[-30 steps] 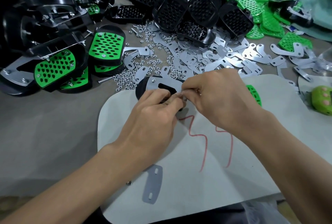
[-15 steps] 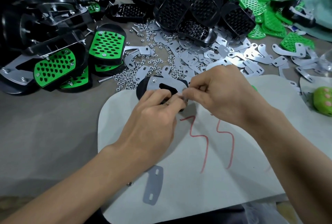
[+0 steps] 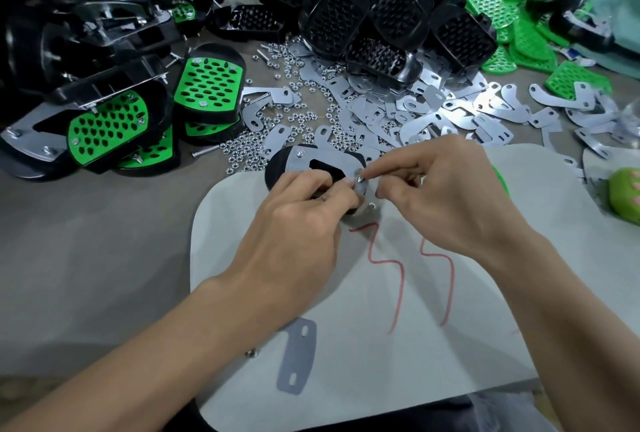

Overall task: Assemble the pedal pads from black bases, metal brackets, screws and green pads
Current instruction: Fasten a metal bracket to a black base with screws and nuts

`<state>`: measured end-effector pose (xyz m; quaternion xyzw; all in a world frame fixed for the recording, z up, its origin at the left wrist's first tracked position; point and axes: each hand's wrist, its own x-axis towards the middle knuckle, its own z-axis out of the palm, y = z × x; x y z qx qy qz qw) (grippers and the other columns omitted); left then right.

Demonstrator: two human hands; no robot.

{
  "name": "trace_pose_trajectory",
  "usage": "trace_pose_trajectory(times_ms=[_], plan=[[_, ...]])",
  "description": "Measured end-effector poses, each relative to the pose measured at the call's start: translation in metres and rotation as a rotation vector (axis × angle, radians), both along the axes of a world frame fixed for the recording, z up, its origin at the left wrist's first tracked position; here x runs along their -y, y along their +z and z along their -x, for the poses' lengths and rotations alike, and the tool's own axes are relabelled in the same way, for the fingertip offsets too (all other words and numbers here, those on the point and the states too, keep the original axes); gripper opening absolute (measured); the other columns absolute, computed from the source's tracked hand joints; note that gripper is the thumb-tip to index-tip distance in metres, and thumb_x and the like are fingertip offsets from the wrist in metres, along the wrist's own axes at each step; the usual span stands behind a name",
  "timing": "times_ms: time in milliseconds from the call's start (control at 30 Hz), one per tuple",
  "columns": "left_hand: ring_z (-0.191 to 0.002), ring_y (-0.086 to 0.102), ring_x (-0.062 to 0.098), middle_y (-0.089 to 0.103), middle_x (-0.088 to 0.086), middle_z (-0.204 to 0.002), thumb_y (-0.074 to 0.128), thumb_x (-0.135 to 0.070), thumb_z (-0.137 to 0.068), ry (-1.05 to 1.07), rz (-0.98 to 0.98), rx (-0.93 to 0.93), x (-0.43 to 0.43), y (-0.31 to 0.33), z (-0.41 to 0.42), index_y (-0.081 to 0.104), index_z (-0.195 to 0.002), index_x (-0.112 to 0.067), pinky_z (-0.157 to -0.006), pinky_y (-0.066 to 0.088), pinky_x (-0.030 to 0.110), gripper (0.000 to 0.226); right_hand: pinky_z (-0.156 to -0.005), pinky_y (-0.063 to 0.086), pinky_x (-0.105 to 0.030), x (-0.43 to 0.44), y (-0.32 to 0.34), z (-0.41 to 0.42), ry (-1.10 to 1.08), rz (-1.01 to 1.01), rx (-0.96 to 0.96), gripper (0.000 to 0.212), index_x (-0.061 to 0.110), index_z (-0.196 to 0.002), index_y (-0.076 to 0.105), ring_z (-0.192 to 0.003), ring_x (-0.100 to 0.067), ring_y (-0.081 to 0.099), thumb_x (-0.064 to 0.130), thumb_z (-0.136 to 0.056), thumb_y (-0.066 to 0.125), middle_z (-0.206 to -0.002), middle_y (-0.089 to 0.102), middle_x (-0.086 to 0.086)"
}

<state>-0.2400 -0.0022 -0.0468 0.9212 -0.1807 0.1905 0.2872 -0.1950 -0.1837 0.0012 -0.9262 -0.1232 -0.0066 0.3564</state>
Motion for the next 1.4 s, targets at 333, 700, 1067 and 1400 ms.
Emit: trace_pose_trajectory(times_ms=[333, 700, 1067, 1400], plan=[[-0.086, 0.054, 0.027, 0.067, 0.013, -0.093, 0.045, -0.005, -0.085, -0.020, -0.001, 0.034, 0.001, -0.001, -0.001, 0.076, -0.105, -0.005, -0.080, 0.047, 0.036, 0.037, -0.043, 0.044, -0.008, 0.008, -0.006, 0.005, -0.057, 0.073, -0.051, 0.016, 0.035, -0.076, 0.076, -0.051, -0.001, 0.056, 0.021, -0.070, 0.081, -0.059, 0.063, 0.021], [-0.091, 0.047, 0.022, 0.067, 0.016, -0.081, 0.044, -0.002, -0.084, -0.026, -0.032, 0.074, 0.003, 0.002, 0.000, 0.075, -0.100, 0.001, -0.082, 0.044, 0.035, 0.035, -0.046, 0.045, -0.013, 0.001, -0.010, -0.001, -0.072, 0.002, 0.044, 0.008, 0.024, -0.073, 0.077, -0.053, -0.003, 0.057, 0.017, -0.076, 0.078, -0.058, 0.063, 0.020], [-0.091, 0.048, 0.021, 0.065, 0.013, -0.084, 0.048, 0.003, -0.084, -0.007, -0.037, 0.025, 0.002, 0.003, 0.002, 0.075, -0.098, -0.002, -0.084, 0.043, 0.031, 0.031, -0.059, 0.046, -0.007, -0.010, -0.002, -0.013, -0.007, -0.026, -0.008, 0.013, 0.024, -0.073, 0.080, -0.058, 0.003, 0.062, 0.011, -0.076, 0.082, -0.063, 0.070, 0.016], [-0.088, 0.045, 0.021, 0.064, 0.014, -0.077, 0.043, 0.000, -0.083, -0.020, -0.046, 0.053, 0.002, 0.003, 0.001, 0.075, -0.095, 0.000, -0.081, 0.043, 0.033, 0.034, -0.052, 0.048, -0.015, -0.009, -0.001, -0.016, -0.022, 0.049, 0.016, 0.011, 0.027, -0.068, 0.077, -0.054, -0.004, 0.061, 0.029, -0.072, 0.086, -0.055, 0.066, 0.010]])
